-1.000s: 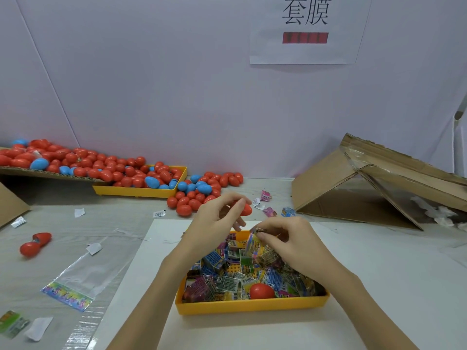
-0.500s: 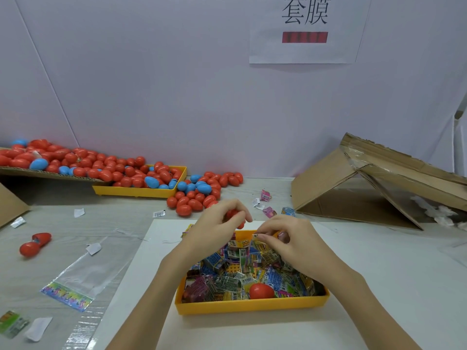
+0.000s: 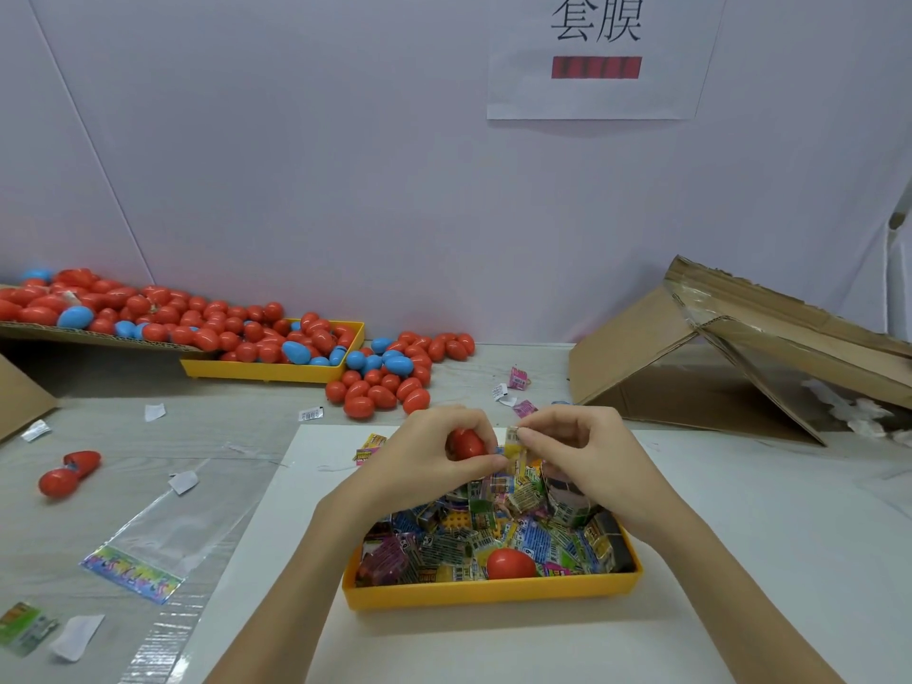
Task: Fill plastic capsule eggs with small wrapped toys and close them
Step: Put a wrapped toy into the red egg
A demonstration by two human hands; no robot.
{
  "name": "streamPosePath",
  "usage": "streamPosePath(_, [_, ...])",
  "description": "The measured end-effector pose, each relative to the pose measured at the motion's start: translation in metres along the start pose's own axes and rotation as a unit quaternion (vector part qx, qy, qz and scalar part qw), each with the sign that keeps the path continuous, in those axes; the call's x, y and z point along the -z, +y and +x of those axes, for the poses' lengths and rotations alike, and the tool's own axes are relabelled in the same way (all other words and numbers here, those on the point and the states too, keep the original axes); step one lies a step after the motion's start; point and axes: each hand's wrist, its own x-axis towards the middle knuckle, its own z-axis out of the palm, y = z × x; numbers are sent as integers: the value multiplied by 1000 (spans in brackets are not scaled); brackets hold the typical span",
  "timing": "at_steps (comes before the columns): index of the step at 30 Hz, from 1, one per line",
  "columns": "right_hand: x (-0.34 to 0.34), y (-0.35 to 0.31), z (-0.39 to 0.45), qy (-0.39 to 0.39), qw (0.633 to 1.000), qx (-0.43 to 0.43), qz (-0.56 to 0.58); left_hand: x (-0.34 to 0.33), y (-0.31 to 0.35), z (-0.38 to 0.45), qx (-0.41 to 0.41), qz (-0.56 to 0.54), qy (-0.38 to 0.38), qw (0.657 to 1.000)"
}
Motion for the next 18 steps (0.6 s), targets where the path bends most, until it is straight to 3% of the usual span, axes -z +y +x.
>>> streamPosePath(4, [2,0,1,74,994,-44,67,1,-2,-1,9,25,-22,999])
streamPosePath(12, [-1,-1,1,64,993,-58,76,2,-3,-1,-28,85,4,996])
streamPosePath(18, [-4,-3,1,65,994,-45,71,1,5,-2,51,-32,-6,998])
